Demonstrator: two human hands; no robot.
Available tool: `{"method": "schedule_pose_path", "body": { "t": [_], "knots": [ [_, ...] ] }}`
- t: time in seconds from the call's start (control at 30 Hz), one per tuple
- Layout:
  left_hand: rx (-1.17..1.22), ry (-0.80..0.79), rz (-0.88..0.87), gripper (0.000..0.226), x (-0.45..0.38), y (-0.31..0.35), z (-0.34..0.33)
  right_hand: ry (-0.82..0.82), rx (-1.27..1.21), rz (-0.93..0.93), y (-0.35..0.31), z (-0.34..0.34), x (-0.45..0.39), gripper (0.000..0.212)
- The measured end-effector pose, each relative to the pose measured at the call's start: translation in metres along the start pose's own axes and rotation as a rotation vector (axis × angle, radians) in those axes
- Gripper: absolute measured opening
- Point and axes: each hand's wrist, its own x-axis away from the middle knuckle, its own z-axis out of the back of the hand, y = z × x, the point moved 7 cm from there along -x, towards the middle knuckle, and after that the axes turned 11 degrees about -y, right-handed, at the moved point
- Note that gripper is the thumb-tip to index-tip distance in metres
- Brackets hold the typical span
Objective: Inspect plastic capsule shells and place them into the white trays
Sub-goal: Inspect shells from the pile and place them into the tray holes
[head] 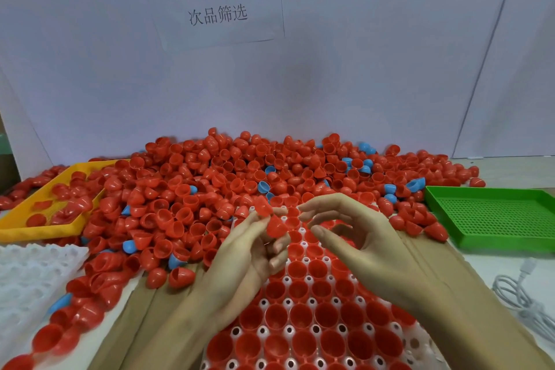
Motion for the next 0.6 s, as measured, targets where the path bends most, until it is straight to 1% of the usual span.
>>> {"method": "schedule_pose_path", "body": {
  "t": [0.07, 0.13, 0.2, 0.27, 0.33, 0.4, 0.47, 0.6],
  "knots": [
    [0.008, 0.02, 0.018, 0.045, 0.001, -0.001, 0.002, -0.001, 0.012, 0.011, 0.0, -0.002, -0.001, 0.035],
    [-0.041, 0.011, 0.034, 0.041, 0.001, -0.001, 0.001, 0.002, 0.035, 0.022, 0.0, -0.005, -0.001, 0.037],
    [-0.06, 0.033, 0.072, 0.049, 0.003, -0.003, 0.002, 0.027, 0.087, 0.046, -0.001, -0.008, -0.001, 0.039],
    [-0.09, 0.087, 0.121, 0.059, 0.005, -0.006, 0.006, 0.065, 0.197, 0.101, -0.006, -0.009, -0.001, 0.04],
    [-0.133, 0.126, 0.152, 0.067, 0.008, -0.006, 0.007, 0.072, 0.341, 0.161, -0.011, -0.013, 0.0, 0.034],
    [-0.172, 0.142, 0.165, 0.073, 0.009, -0.006, 0.007, 0.037, 0.448, 0.196, -0.013, -0.018, 0.0, 0.029],
    [-0.217, 0.151, 0.187, 0.076, 0.01, -0.006, 0.007, -0.016, 0.505, 0.211, -0.012, -0.024, 0.0, 0.032],
    [-0.252, 0.135, 0.235, 0.08, 0.011, -0.009, 0.01, -0.077, 0.487, 0.191, -0.007, -0.031, 0.0, 0.031]
  ]
}}
